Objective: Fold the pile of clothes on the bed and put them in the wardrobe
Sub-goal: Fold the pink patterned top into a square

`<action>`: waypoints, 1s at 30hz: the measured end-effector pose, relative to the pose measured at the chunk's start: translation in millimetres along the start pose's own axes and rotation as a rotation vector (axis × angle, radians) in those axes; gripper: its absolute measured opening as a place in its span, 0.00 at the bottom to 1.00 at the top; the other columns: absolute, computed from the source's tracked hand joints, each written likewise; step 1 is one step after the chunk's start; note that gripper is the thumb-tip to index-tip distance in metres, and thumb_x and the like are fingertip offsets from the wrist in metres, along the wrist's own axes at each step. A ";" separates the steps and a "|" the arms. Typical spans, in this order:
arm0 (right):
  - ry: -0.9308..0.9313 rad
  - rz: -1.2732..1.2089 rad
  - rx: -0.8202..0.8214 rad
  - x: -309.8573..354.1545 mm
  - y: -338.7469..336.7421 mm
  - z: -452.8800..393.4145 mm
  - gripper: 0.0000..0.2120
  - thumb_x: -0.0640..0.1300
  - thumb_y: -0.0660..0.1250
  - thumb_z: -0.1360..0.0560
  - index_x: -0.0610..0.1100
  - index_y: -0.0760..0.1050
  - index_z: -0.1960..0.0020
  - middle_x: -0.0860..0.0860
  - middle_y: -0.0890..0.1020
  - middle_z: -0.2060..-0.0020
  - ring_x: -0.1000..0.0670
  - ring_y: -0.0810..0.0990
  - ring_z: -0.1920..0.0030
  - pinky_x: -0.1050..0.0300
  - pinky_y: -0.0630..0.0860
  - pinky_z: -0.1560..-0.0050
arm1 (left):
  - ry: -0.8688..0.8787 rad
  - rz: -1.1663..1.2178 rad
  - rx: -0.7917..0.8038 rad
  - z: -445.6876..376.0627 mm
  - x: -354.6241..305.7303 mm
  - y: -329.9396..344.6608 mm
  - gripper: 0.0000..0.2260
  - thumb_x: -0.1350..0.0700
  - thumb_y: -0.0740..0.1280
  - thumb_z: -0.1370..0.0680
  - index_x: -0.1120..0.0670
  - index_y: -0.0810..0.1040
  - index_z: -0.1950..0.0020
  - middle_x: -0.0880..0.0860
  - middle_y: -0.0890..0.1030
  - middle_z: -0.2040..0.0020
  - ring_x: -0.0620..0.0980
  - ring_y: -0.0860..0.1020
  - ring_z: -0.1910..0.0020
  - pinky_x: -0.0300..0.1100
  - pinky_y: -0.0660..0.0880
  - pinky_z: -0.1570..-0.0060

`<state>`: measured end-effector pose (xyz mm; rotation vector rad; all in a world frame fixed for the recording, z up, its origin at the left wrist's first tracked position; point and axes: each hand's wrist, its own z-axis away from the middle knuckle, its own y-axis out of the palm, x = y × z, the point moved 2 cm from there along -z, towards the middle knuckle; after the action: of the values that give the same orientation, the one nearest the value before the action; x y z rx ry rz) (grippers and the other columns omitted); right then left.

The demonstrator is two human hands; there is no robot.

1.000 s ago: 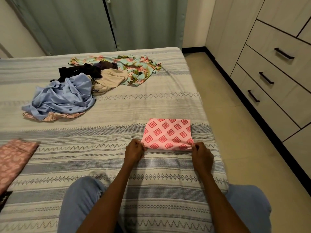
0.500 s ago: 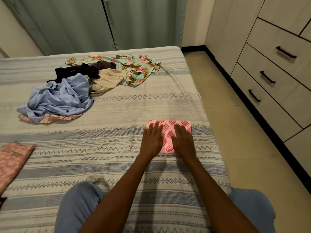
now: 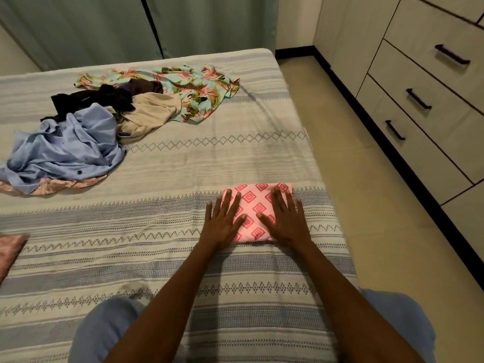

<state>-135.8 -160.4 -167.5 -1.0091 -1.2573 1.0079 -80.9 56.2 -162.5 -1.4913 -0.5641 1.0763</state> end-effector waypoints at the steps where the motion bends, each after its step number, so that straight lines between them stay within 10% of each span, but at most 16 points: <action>1: 0.042 -0.048 0.021 2.3 -2.5 -4.9 0.45 0.75 0.33 0.26 0.48 0.37 0.19 0.51 0.38 0.20 0.46 0.37 0.20 0.40 0.37 0.23 | -0.017 0.025 -0.017 -0.4 -0.8 -1.2 0.31 0.31 0.38 0.21 0.40 0.36 0.20 0.47 0.36 0.20 0.52 0.37 0.20 0.57 0.37 0.23; 6: -0.044 0.017 -0.079 9.3 -5.2 -10.9 0.42 0.73 0.44 0.23 0.48 0.47 0.18 0.48 0.47 0.20 0.46 0.43 0.20 0.39 0.38 0.23 | 0.129 -0.034 -0.180 1.6 -12.2 -2.7 0.29 0.38 0.43 0.17 0.49 0.52 0.18 0.51 0.48 0.18 0.52 0.43 0.19 0.55 0.42 0.22; 16: -0.056 -0.005 0.040 2.0 -1.1 -18.0 0.41 0.74 0.37 0.26 0.54 0.39 0.19 0.52 0.40 0.20 0.49 0.37 0.20 0.35 0.37 0.24 | 0.108 -0.009 0.087 -5.3 2.2 -5.2 0.32 0.30 0.42 0.22 0.40 0.37 0.21 0.46 0.31 0.21 0.51 0.34 0.21 0.57 0.36 0.24; 21: -0.329 0.017 -0.187 7.3 -13.9 19.3 0.42 0.74 0.54 0.25 0.46 0.63 0.22 0.46 0.65 0.23 0.44 0.59 0.22 0.34 0.53 0.24 | 0.277 -0.115 -0.126 24.6 -5.1 -7.6 0.38 0.29 0.51 0.21 0.53 0.55 0.19 0.56 0.51 0.19 0.56 0.49 0.20 0.54 0.45 0.22; 30: -0.252 0.116 -0.188 20.9 -20.3 50.8 0.26 0.51 0.66 0.22 0.48 0.67 0.25 0.47 0.76 0.31 0.44 0.76 0.32 0.44 0.71 0.34 | 0.309 -0.298 -0.082 38.5 -24.6 -3.9 0.24 0.44 0.62 0.19 0.51 0.70 0.25 0.57 0.73 0.28 0.63 0.74 0.33 0.57 0.72 0.35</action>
<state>-184.8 -143.4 -140.1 -1.1358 -1.5372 1.1494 -124.6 56.1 -148.3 -1.5505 -0.5932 0.5845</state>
